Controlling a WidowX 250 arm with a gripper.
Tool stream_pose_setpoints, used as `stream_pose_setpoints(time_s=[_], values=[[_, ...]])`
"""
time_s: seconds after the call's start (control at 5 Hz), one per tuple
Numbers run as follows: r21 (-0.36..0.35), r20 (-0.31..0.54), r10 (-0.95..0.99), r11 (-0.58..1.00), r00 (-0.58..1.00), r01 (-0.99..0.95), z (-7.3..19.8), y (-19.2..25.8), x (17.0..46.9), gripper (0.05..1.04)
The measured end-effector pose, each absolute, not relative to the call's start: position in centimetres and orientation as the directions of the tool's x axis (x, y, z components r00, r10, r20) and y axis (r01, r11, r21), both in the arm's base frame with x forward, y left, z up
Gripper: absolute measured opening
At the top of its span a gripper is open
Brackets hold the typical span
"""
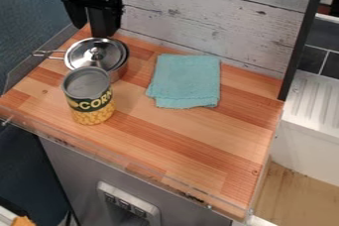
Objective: Move blue cloth from top to the bottom right of the table
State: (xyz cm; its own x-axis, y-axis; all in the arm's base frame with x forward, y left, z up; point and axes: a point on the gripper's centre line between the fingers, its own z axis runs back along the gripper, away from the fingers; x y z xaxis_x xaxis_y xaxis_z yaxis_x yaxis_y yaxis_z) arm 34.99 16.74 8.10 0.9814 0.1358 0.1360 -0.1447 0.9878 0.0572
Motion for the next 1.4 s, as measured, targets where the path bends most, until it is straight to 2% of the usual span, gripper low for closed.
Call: stream_pose_setpoints(time_s=[0.2, 0.4, 0.6, 0.8, 1.0, 1.4], values=[[0.038, 0.102, 0.125, 0.991, 0.987, -0.13, 6.6, 16.1, 34.9, 0.999], [-0.001, 0.126, 0.016, 1.0, 0.992, -0.016, 5.8, 11.5, 36.5, 0.999], [-0.004, 0.144, -0.101, 0.995, 0.984, 0.103, 5.5, 6.3, 37.8, 0.999], [0.002, 0.149, -0.141, 0.99, 0.979, 0.142, 5.5, 4.0, 38.3, 0.999], [-0.005, 0.153, -0.18, 0.983, 0.972, 0.182, 4.0, 0.9, 39.7, 0.999], [0.044, 0.105, -0.129, 0.991, 0.986, 0.125, 0.2, 1.0, 40.2, 0.999]])
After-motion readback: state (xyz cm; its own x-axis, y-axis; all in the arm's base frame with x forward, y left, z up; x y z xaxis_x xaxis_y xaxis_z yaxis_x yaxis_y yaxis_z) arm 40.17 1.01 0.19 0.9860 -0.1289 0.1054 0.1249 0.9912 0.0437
